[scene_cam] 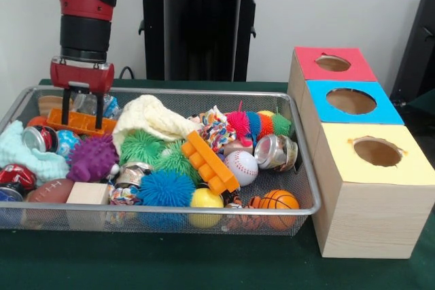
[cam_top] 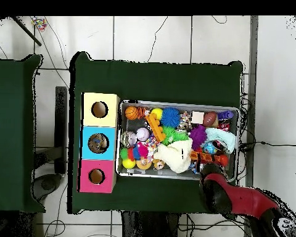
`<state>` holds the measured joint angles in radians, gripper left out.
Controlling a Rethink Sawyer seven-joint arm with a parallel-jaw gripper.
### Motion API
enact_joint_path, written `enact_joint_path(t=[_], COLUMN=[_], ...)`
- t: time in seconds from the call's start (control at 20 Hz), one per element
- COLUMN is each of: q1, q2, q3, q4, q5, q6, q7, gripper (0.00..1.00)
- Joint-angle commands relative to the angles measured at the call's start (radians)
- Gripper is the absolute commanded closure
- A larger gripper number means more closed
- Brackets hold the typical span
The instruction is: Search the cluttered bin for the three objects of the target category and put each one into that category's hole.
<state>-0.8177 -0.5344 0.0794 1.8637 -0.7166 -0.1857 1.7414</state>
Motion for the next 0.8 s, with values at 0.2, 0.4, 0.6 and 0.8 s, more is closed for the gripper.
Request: enact_joint_path(t=[0.2, 0.4, 0.6, 0.8], q1=[-0.063, -0.081, -0.089, -0.098], q2=[0.032, 0.027, 0.031, 0.043], q3=[-0.059, -0.049, -0.049, -0.044], q4=[0.134, 0.138, 0.140, 0.136], q5=[-0.105, -0.110, -0.102, -0.107], q6=[0.097, 0.114, 0.142, 0.141], q7=[0.049, 0.045, 0.044, 0.045], gripper=[0.00, 0.00, 0.00, 0.00])
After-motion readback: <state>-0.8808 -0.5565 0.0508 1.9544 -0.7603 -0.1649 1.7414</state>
